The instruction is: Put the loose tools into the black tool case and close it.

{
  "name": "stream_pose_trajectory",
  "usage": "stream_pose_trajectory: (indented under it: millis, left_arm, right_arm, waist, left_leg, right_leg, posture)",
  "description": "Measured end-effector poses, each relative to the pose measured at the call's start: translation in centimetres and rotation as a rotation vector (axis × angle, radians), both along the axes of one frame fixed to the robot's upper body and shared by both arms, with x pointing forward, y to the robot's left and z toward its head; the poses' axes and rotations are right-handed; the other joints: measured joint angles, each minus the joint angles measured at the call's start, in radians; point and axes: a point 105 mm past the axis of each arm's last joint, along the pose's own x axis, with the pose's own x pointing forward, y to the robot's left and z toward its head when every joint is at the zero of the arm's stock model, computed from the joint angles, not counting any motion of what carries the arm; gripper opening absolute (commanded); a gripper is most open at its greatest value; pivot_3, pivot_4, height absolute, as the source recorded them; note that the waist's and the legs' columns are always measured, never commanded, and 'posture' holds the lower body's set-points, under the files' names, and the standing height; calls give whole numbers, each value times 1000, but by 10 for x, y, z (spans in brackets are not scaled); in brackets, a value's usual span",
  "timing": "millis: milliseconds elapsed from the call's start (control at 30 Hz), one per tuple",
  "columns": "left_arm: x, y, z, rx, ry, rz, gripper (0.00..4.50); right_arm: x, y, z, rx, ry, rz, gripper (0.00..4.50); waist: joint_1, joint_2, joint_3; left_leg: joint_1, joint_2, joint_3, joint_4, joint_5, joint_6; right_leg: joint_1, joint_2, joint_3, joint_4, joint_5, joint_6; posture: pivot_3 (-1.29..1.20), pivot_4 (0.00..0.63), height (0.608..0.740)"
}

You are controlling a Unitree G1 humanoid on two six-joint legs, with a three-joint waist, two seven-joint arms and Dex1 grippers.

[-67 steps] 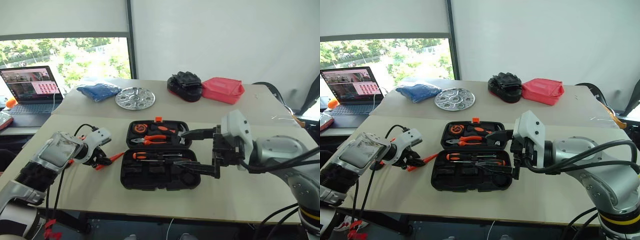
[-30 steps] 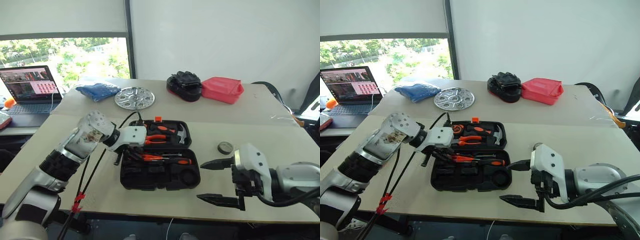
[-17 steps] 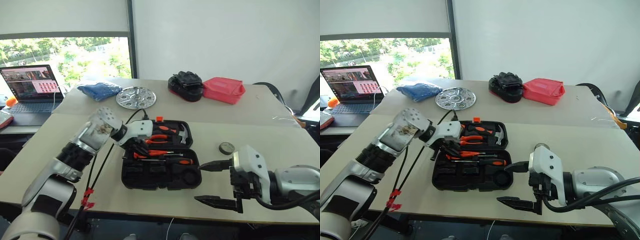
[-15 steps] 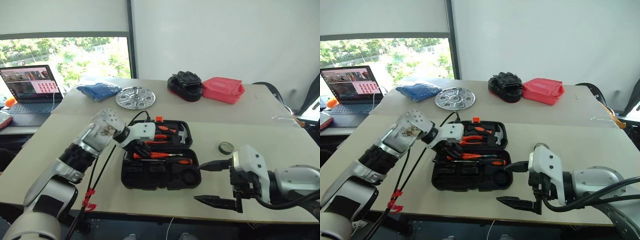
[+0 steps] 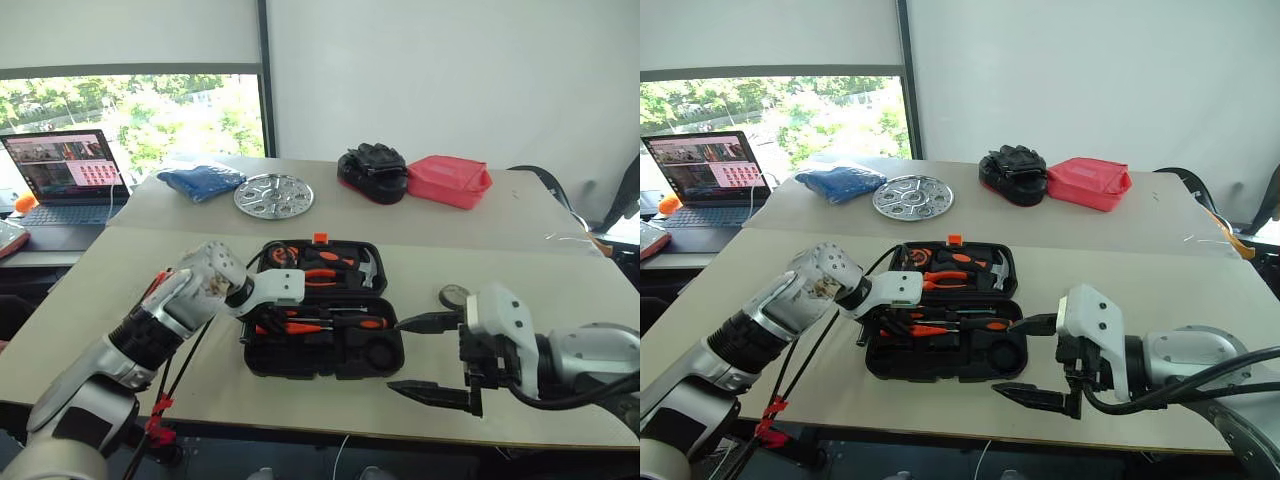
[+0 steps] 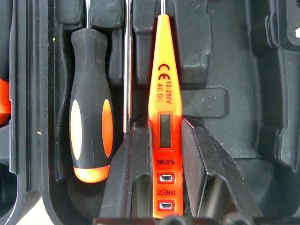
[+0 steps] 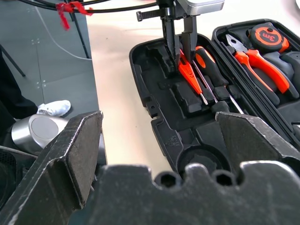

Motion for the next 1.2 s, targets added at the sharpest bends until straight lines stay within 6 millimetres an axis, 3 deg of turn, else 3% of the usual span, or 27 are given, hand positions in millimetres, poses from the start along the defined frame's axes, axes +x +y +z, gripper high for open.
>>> stream_pose_trajectory:
  millis: [533, 600, 767, 833, 900, 1033, 1133, 1200]
  left_arm:
    - [-5, 4, -1, 19, -11, 3, 412]
    - [-5, 4, -1, 19, -11, 3, 1414]
    - [-15, 6, -5, 4, 80, 5, 3095]
    - [-18, 9, -2, -3, 110, 15, 4010]
    - [-20, 11, 3, -16, 131, 26, 4464]
    - [-17, 13, 28, -62, 113, 36, 4464]
    - [-12, 13, 38, -85, 82, 36, 3795]
    - [-6, 11, 39, -99, 69, 45, 3045]
  right_arm:
    - [7, 1, 3, 18, -21, -32, 4500]
    - [9, 1, 3, 23, -23, -37, 4500]
    - [9, 2, 4, 25, -26, -37, 4500]
    - [9, 2, 3, 26, -24, -38, 4500]
    - [9, 2, 2, 25, -21, -39, 4500]
    - [9, 1, 0, 21, -12, -43, 4500]
    - [9, 1, -1, 20, -10, -44, 4500]
    - [9, 1, -1, 22, -10, -44, 4500]
  waist:
    - [-6, 0, 0]
    - [-6, 0, 0]
    - [-5, 0, 0]
    - [-3, 0, 0]
    - [-3, 0, 0]
    - [-2, 0, 0]
    - [-1, 0, 0]
    - [-1, 0, 0]
  left_leg:
    - [1, 1, 0, -1, 0, 0]
    - [1, 1, 0, -1, 0, 0]
    - [0, 1, 0, -1, 0, 0]
    - [0, 0, 0, 0, 0, 0]
    - [0, 0, 0, 0, 0, 0]
    - [0, 0, 0, 0, 0, 0]
    - [0, 0, 0, 0, 0, 0]
    - [0, 0, 0, 0, 0, 0]
  right_leg:
    - [0, 0, 0, 0, 0, 0]
    - [0, 0, 1, 0, 0, 0]
    - [0, 1, 0, 0, 0, 0]
    - [0, 0, 0, 0, 0, 0]
    - [0, 0, 0, 0, 0, 0]
    - [0, 0, 0, 0, 0, 0]
    - [0, 0, 0, 0, 0, 0]
    - [0, 0, 0, 0, 0, 0]
  posture:
    - [0, 150, 740]
    - [0, 150, 740]
    - [0, 150, 740]
    - [0, 150, 740]
    - [0, 150, 740]
    - [0, 150, 740]
    - [0, 150, 740]
    - [0, 150, 740]
